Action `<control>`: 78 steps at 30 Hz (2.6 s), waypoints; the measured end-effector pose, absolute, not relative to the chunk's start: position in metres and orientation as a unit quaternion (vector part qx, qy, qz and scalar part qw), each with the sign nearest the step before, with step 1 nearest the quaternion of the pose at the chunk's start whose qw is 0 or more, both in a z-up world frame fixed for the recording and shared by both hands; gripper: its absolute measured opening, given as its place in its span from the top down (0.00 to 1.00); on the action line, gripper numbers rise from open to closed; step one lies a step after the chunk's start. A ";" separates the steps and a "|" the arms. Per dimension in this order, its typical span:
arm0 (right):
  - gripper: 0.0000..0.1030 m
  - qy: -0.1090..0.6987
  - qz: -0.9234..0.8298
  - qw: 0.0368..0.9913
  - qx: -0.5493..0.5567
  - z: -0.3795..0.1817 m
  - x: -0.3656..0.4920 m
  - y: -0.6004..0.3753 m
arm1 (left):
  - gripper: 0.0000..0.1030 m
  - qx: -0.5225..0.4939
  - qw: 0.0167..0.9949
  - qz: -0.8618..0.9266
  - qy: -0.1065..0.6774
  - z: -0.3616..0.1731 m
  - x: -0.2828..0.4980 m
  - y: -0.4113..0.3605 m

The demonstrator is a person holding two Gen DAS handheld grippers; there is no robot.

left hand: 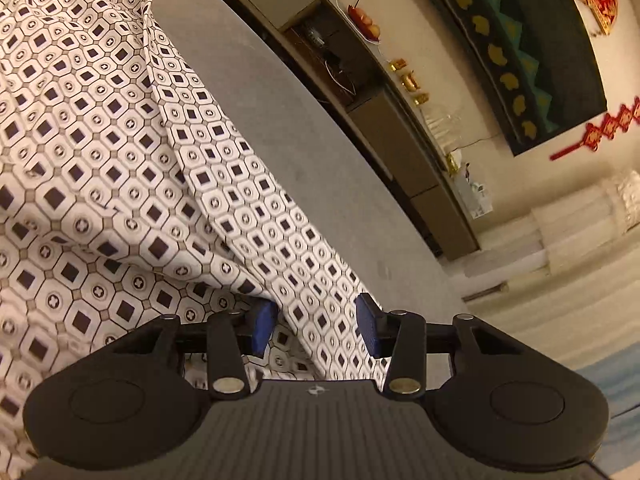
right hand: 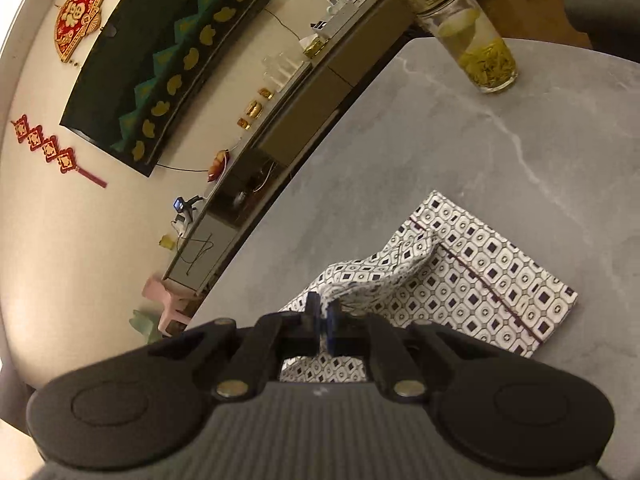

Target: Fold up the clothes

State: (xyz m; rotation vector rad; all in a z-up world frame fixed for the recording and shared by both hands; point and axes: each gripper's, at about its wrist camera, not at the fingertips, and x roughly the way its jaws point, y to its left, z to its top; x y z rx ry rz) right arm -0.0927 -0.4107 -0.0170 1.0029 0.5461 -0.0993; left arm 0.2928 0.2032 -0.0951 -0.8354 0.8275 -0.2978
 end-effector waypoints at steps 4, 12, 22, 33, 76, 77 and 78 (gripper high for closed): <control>0.97 0.286 -0.063 0.837 0.461 -0.027 -0.081 -0.412 | 0.97 -0.378 0.838 -0.142 0.368 -0.081 0.291 0.203; 0.98 0.249 -0.032 0.896 0.367 0.032 -0.029 -0.439 | 1.00 -0.388 0.865 -0.170 0.269 0.016 0.193 0.218; 0.97 0.378 -0.093 0.839 0.380 -0.049 -0.082 -0.471 | 1.00 -0.305 0.856 -0.138 0.394 -0.047 0.056 0.178; 0.97 0.363 -0.101 0.866 0.329 -0.027 -0.114 -0.470 | 1.00 -0.268 0.869 -0.162 0.384 -0.021 0.016 0.174; 0.47 0.449 0.044 0.892 0.016 -0.007 0.014 -0.222 | 0.96 -0.349 0.854 0.027 0.385 -0.055 0.068 0.345; 0.50 0.464 0.041 0.884 0.021 -0.021 0.025 -0.220 | 0.96 -0.355 0.853 0.027 0.381 -0.055 0.071 0.354; 0.52 0.475 0.034 0.879 0.022 -0.032 0.033 -0.219 | 0.97 -0.356 0.855 0.030 0.376 -0.055 0.075 0.360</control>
